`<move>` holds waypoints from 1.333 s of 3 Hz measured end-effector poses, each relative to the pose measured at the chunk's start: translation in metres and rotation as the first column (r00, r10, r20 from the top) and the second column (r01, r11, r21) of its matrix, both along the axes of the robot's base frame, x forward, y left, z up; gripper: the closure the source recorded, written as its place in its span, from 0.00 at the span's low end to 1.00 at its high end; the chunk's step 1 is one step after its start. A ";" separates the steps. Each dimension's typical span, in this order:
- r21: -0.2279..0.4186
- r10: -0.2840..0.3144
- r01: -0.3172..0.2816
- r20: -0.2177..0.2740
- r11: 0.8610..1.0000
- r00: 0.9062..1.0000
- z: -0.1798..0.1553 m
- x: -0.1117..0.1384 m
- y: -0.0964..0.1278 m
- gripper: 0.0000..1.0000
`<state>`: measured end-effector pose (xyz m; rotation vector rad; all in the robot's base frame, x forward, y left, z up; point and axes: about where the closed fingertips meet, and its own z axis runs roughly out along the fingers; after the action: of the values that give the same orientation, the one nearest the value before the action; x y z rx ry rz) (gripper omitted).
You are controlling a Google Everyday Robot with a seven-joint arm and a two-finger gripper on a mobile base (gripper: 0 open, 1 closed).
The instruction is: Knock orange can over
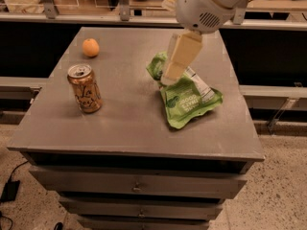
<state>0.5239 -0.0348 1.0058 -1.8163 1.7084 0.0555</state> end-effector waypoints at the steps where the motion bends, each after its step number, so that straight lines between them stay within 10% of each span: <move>1: 0.129 0.054 -0.060 0.052 0.990 0.997 -0.007 -0.017 0.033 0.00; 3: 0.232 0.010 -0.060 0.210 0.971 0.978 0.021 -0.007 0.070 0.00; 4: 0.311 0.008 -0.055 0.151 0.949 0.989 0.005 -0.002 0.079 0.00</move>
Offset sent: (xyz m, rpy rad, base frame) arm 0.0056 0.0907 0.0320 0.1900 -0.3737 0.0012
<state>0.5214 0.0442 1.0108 -1.5706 1.4729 0.1913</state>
